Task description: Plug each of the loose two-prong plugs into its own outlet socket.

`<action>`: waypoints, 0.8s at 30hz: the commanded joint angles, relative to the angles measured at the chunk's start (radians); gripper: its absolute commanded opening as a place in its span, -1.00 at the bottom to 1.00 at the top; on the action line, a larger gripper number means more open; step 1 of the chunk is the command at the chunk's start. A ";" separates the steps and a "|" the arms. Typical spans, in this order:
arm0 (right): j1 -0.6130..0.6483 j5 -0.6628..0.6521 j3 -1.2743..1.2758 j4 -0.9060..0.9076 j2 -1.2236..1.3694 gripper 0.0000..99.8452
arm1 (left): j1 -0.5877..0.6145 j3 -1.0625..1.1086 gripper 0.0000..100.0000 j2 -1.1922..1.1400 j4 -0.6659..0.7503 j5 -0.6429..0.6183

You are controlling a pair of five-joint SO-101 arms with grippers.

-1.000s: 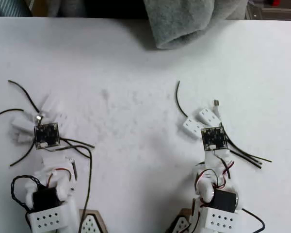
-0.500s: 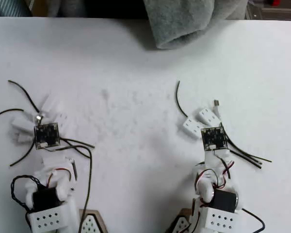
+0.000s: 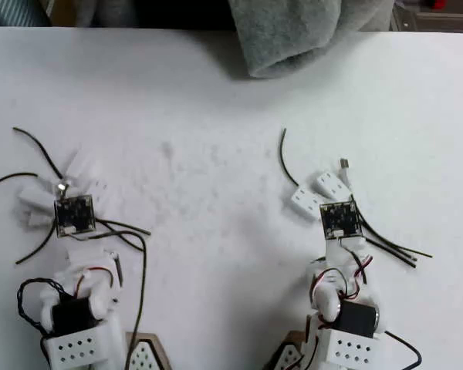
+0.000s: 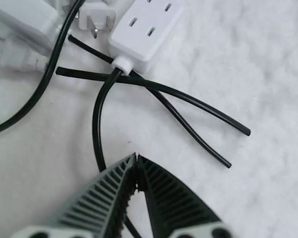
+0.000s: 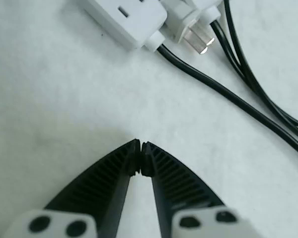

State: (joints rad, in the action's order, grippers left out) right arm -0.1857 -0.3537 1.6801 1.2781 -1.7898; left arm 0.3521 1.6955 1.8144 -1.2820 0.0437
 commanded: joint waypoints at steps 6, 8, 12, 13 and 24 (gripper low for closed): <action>0.064 0.003 0.011 -0.013 -0.007 -0.96 | 0.007 -0.002 -0.95 0.001 0.002 -0.006; 0.074 0.003 0.011 -0.013 -0.007 -0.96 | 0.007 -0.002 -0.95 0.001 0.002 -0.006; 0.077 0.002 0.011 -0.013 -0.007 -0.96 | 0.007 -0.002 -0.95 0.001 0.002 -0.006; 0.079 0.000 0.011 -0.013 -0.007 -0.95 | 0.007 -0.002 -0.95 0.001 0.002 -0.006; 0.269 0.000 0.011 -0.013 -0.007 -0.95 | 0.007 -0.002 -0.95 0.001 0.002 -0.006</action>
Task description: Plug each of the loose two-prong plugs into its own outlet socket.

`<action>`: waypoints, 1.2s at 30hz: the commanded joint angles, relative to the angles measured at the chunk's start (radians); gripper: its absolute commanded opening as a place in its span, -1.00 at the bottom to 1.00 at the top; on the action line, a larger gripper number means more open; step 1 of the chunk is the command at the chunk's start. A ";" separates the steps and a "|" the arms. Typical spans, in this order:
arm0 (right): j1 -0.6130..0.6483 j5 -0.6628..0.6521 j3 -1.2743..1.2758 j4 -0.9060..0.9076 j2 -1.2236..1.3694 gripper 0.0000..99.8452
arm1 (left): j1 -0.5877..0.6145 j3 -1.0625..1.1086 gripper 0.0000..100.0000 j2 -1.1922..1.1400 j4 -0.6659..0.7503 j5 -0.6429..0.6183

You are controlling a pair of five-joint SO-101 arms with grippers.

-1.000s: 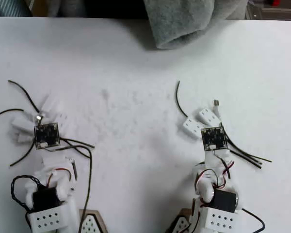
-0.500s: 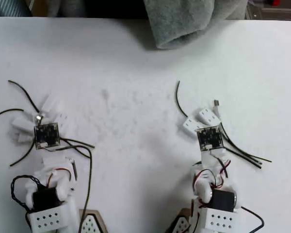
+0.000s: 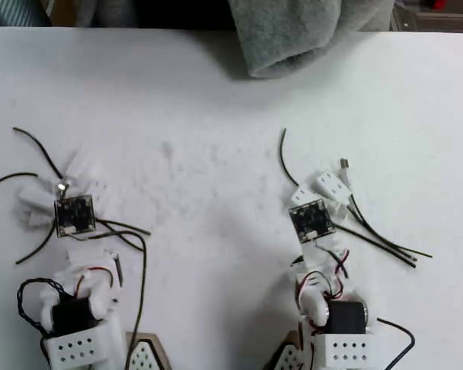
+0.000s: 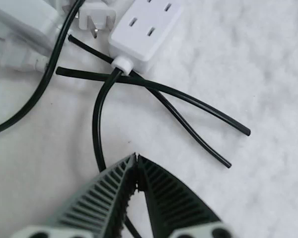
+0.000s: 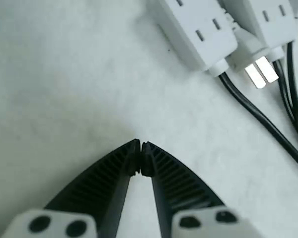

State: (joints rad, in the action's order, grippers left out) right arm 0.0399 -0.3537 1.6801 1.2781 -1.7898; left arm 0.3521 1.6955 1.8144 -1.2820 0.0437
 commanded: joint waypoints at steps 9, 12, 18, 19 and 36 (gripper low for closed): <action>-0.110 0.000 -0.183 -0.229 -0.008 -0.95 | 0.007 -0.002 -0.95 0.001 0.002 -0.006; -0.119 -0.002 -0.333 -0.268 0.002 -0.82 | 0.007 -0.002 -0.95 0.001 0.002 -0.006; -0.124 -0.025 -0.571 -0.182 0.027 -0.29 | 0.007 -0.002 -0.95 0.001 0.002 -0.006; -0.124 -0.069 -0.600 -0.166 0.056 -0.32 | 0.007 -0.002 -0.95 0.001 0.002 -0.006; 0.054 -0.545 -1.192 -0.007 1.380 -0.47 | 0.007 -0.002 -0.95 0.001 0.002 -0.006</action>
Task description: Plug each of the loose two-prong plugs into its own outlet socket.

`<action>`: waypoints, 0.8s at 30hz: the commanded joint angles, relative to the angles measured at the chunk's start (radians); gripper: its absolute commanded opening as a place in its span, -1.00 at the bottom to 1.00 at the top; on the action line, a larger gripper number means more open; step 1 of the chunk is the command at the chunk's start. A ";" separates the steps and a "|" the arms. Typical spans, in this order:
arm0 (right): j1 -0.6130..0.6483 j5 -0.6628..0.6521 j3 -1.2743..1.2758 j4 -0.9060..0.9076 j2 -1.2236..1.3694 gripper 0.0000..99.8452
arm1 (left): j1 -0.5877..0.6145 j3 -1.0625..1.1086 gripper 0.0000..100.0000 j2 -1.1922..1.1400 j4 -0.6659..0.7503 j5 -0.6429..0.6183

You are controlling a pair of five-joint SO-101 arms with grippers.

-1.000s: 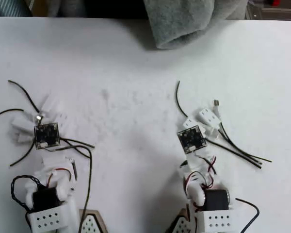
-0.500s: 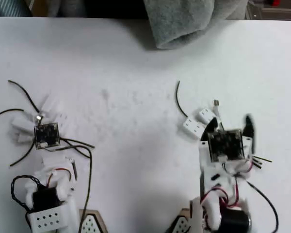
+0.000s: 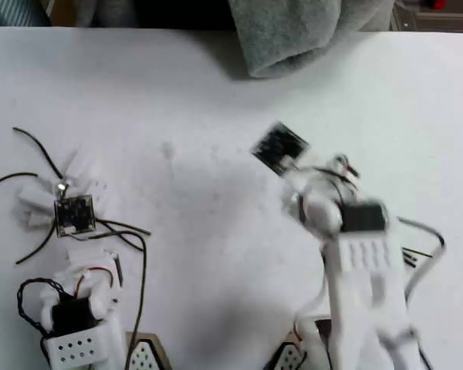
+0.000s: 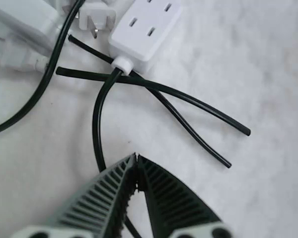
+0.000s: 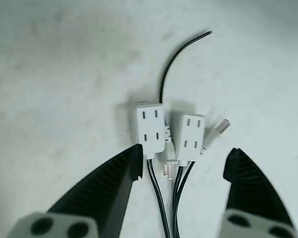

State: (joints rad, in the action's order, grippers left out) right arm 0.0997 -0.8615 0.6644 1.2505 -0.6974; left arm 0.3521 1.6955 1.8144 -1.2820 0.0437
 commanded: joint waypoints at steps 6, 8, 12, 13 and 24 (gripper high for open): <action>-0.048 -0.166 -0.356 0.061 0.639 -0.47 | 0.007 -0.002 -0.95 0.001 0.002 -0.006; -0.048 -0.216 -0.391 0.090 0.711 -0.47 | 0.007 -0.002 -0.95 0.001 0.002 -0.006; -0.045 -0.262 -0.430 0.088 0.789 -0.47 | 0.007 -0.002 -0.95 0.001 0.002 -0.006; -0.044 -0.262 -0.436 0.088 0.803 -0.47 | 0.007 -0.002 -0.95 0.001 0.002 -0.006; -0.035 -0.256 -0.445 -0.073 1.006 -0.48 | 0.007 -0.002 -0.95 0.001 0.002 -0.006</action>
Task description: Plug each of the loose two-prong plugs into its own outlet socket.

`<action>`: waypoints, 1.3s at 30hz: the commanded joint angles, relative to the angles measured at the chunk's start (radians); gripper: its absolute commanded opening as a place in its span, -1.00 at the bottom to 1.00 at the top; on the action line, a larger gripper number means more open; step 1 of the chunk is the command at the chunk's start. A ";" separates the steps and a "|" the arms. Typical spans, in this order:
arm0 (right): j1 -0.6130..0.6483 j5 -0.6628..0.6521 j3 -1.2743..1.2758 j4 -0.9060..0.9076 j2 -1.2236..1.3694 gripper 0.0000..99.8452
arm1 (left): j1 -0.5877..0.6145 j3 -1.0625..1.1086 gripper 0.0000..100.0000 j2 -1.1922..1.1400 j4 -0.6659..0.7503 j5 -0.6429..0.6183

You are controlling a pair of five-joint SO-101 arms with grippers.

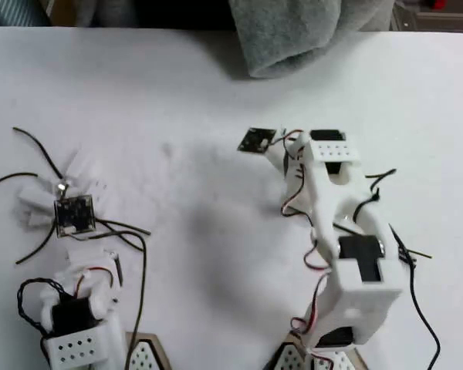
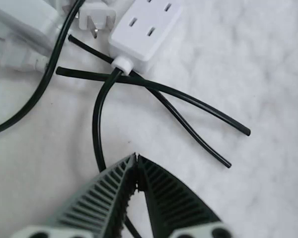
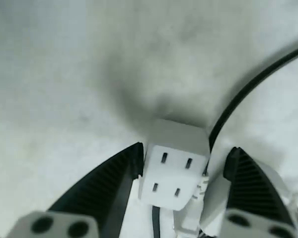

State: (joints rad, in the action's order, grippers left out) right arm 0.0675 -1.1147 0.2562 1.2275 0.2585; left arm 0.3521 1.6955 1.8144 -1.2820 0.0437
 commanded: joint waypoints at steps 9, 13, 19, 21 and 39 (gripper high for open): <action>0.001 0.305 -0.265 0.105 -0.050 -0.87 | 0.007 -0.002 -0.95 0.001 0.002 -0.006; 0.045 0.663 -0.451 0.252 -0.119 -0.82 | 0.007 -0.002 -0.95 0.001 0.002 -0.006; 0.209 1.135 -0.592 0.321 -0.097 -0.82 | 0.007 -0.002 -0.95 0.001 0.002 -0.006; 0.237 1.226 -0.631 0.321 -0.071 -0.83 | 0.007 -0.002 -0.95 0.001 0.002 -0.006; 0.475 1.832 -0.789 0.071 0.463 -0.71 | 0.007 -0.002 -0.95 0.001 0.002 -0.006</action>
State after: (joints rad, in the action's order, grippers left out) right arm 0.5033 0.6805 -0.4266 1.2919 0.6897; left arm 0.3521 1.6955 1.8144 -1.2820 0.0437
